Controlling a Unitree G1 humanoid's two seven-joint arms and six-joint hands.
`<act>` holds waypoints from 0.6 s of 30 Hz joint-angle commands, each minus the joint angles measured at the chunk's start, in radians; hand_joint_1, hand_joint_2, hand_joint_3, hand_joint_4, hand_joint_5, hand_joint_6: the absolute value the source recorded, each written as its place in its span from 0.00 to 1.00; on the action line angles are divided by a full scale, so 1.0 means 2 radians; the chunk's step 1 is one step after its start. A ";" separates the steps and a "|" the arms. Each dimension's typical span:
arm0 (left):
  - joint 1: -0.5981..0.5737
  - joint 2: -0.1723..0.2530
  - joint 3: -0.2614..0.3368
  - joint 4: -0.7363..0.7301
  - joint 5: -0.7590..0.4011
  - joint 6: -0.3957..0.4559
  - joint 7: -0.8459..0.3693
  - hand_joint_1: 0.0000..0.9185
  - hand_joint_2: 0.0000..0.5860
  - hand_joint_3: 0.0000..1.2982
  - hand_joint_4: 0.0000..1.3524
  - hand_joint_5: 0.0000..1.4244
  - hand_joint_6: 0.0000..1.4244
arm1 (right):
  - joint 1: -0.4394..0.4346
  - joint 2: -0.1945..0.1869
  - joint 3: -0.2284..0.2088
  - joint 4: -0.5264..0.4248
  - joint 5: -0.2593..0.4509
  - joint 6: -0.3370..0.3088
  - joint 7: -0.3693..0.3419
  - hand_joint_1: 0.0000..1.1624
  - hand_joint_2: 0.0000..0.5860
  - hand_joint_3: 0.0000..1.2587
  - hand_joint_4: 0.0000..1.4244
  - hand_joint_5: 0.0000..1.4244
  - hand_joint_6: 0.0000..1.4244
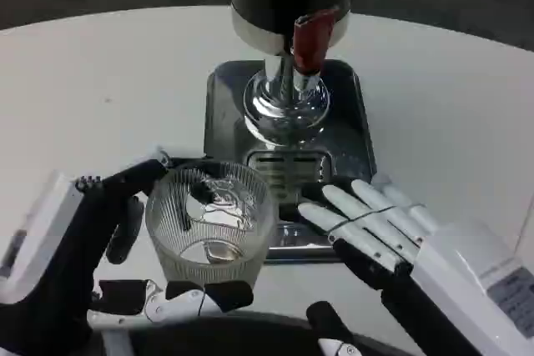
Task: Grasp the cup under the faucet to collect the drink, then remove the cup.
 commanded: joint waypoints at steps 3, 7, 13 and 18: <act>-0.008 -0.004 0.006 -0.004 -0.003 0.004 0.006 0.70 0.02 0.77 0.81 0.86 0.98 | -0.003 0.007 0.003 0.002 -0.004 0.003 0.006 0.26 0.92 0.12 0.05 0.04 0.02; -0.014 -0.004 0.007 -0.001 -0.004 0.005 0.004 0.70 0.02 0.77 0.81 0.86 0.98 | -0.008 0.011 0.004 0.005 -0.006 0.006 0.008 0.29 0.90 0.12 0.06 0.04 0.02; -0.009 -0.009 0.000 -0.005 -0.007 0.010 0.001 0.70 0.02 0.77 0.81 0.86 0.98 | -0.010 0.014 0.007 0.007 -0.010 0.010 0.008 0.30 0.90 0.12 0.06 0.05 0.03; -0.016 -0.012 0.001 -0.001 -0.003 0.014 0.007 0.70 0.02 0.77 0.81 0.85 0.98 | -0.010 0.020 0.011 0.007 -0.022 0.017 0.007 0.30 0.90 0.13 0.07 0.05 0.03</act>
